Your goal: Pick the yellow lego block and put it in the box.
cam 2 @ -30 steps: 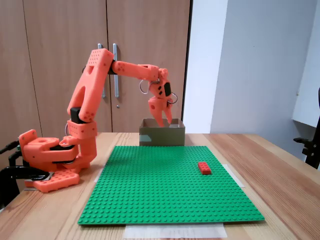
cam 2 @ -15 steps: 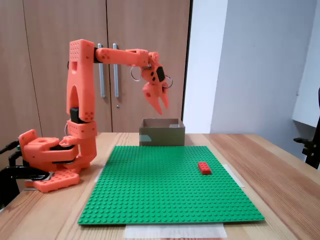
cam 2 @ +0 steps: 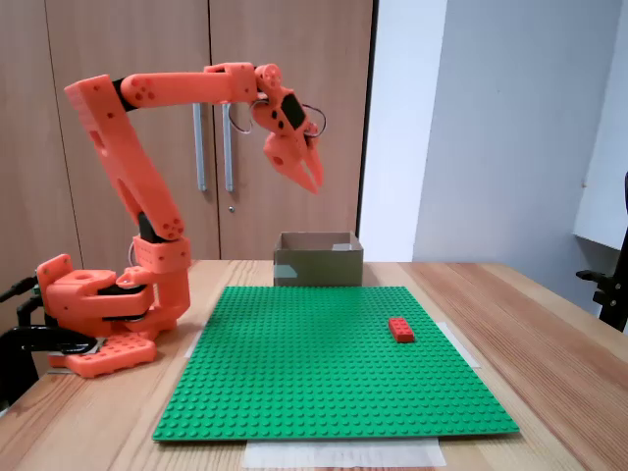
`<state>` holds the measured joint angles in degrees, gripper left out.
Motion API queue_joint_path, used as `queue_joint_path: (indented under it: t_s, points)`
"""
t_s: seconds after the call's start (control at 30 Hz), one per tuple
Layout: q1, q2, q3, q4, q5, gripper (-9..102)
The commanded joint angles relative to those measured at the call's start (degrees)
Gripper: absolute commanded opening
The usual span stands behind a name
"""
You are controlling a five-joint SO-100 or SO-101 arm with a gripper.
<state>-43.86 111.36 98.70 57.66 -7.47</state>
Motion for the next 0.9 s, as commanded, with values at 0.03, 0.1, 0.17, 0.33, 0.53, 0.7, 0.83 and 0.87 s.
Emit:
queue_joint_path:
  t_s: [0.03, 0.1, 0.17, 0.33, 0.53, 0.7, 0.83, 0.87]
  points:
    - [2.64, 7.38, 2.72, -0.62, 2.29, -1]
    - [5.19, 9.76, 5.19, -2.37, 2.29, -1]
    - [8.35, 11.95, 7.21, -4.75, 2.37, -1]
    - [17.58, 14.85, 8.88, -9.67, 3.69, -1]
    - [25.05, 19.42, 9.49, -15.64, 6.33, -1]
    - [28.48, 24.79, 14.77, -21.45, 4.83, -1]
    - [30.76, 31.2, 21.8, -24.7, 3.52, -1]
    - [31.11, 32.7, 23.2, -24.87, 3.25, -1]
